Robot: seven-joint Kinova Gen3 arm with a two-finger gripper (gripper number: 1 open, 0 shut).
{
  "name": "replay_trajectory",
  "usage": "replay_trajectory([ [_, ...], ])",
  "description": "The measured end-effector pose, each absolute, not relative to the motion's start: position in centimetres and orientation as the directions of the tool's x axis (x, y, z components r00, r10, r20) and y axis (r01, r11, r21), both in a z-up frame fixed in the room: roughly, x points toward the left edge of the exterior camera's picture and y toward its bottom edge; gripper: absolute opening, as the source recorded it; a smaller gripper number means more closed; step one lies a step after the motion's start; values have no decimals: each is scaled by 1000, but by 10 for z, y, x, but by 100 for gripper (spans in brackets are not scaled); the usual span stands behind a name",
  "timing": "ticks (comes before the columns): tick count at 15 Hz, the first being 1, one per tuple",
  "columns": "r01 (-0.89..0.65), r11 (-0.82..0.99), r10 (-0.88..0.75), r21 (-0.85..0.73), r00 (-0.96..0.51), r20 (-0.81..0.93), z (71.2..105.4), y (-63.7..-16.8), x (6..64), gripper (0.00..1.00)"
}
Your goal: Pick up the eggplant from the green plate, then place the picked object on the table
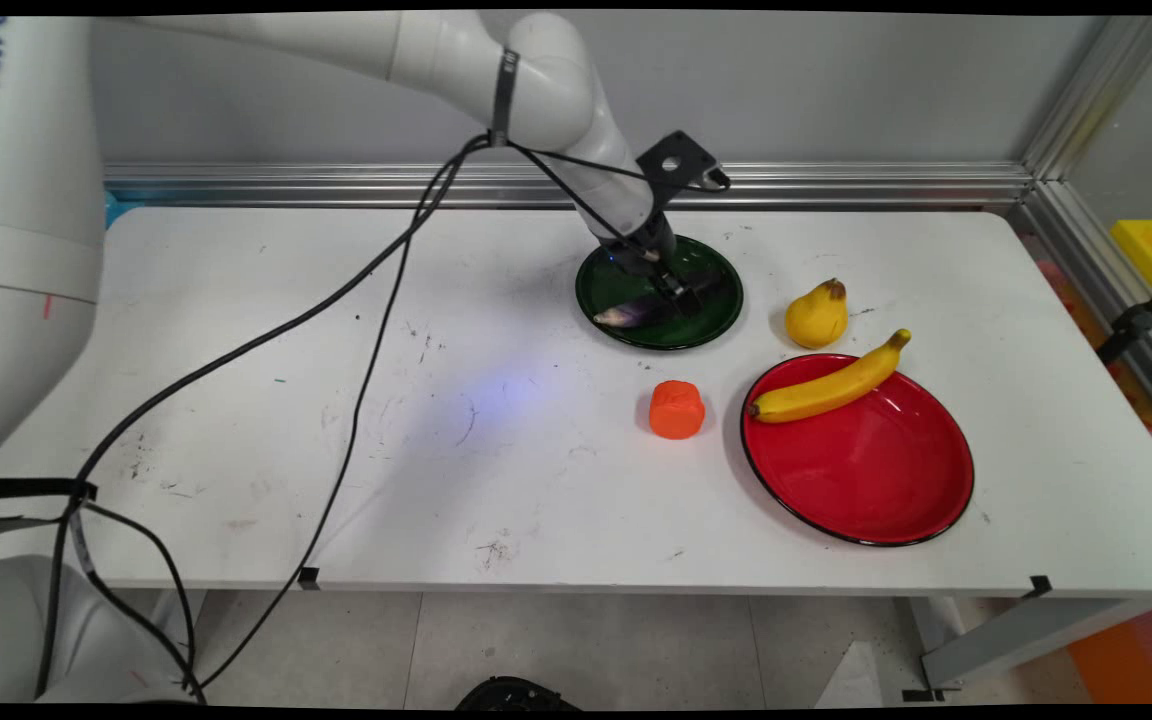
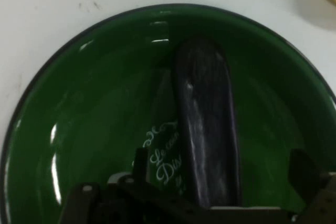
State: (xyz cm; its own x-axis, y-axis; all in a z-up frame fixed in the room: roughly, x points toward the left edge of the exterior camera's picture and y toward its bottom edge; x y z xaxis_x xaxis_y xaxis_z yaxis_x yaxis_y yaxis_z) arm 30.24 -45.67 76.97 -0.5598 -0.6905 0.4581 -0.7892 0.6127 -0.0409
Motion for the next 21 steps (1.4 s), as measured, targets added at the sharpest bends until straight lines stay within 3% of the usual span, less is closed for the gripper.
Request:
replay_trajectory([
  [2,-788,614,-692,-42,-563,452,763,-461,299,100],
  [3,-787,616,-692,-44,-566,448,760,-463,298,0],
  [12,-756,651,-662,-59,-605,442,759,-470,294,0],
  [21,-690,715,-583,-111,-677,450,825,-450,309,0],
])
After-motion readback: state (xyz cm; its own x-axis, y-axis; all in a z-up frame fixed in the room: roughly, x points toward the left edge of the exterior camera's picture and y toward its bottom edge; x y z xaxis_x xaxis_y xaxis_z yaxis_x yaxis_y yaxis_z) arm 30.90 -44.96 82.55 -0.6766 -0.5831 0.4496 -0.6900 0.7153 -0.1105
